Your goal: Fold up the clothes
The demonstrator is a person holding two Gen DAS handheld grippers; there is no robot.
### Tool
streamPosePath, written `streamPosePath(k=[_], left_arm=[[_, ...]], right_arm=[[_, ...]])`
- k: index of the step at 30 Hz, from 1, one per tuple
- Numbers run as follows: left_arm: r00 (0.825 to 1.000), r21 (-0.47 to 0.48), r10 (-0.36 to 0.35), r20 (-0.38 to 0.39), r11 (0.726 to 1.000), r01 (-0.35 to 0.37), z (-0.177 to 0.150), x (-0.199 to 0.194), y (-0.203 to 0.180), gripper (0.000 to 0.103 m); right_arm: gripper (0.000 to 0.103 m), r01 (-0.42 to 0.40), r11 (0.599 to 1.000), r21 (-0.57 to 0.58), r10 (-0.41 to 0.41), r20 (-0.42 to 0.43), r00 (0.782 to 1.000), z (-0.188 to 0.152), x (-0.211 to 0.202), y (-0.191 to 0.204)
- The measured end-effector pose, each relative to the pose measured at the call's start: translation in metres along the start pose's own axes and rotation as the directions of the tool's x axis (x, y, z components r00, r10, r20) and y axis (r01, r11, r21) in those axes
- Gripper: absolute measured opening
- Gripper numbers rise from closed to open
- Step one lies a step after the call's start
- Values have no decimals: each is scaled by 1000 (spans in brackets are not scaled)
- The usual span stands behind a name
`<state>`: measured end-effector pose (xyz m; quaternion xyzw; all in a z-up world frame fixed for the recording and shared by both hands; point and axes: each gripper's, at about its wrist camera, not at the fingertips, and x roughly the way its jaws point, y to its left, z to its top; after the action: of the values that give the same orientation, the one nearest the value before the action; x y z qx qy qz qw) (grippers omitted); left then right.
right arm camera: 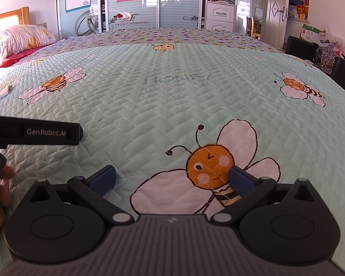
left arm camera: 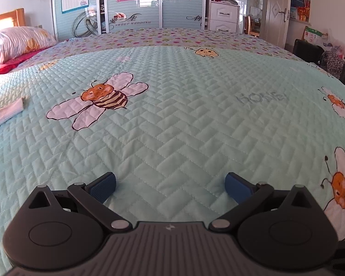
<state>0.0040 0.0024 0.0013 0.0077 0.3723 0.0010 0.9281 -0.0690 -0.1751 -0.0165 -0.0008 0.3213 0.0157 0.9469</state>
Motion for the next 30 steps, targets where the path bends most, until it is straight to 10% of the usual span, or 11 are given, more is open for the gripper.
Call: streamPosePath(k=[8,12,20,23,27,30], left_arm=[[989,-70,-111,-94,992,104,27,0,19,103],[984,5,-30,-176,999,32,-13,-63,-6,102],[989,-193,11,-146,980,-39,-15,-170,101,102],[979,-313,110,-170,936,-159,-22,-204,160,103],[984,-585,54,-172,798,-147,-44,-236,241,103],[981,-584,123,-149,790,-188,-46,-253,263,103]], right_arm=[[103,-3,1000,5,3,-5,1000,0,-1,-3],[103,8,1000,11,-8,-25,1000,0,-1,-1],[103,-93,995,24,96,-202,975,3,-46,39],[103,-211,977,-20,201,-221,954,18,-72,78],[103,-324,940,-110,293,-227,929,43,-106,131],[103,-404,898,-175,360,-237,902,61,-131,171]])
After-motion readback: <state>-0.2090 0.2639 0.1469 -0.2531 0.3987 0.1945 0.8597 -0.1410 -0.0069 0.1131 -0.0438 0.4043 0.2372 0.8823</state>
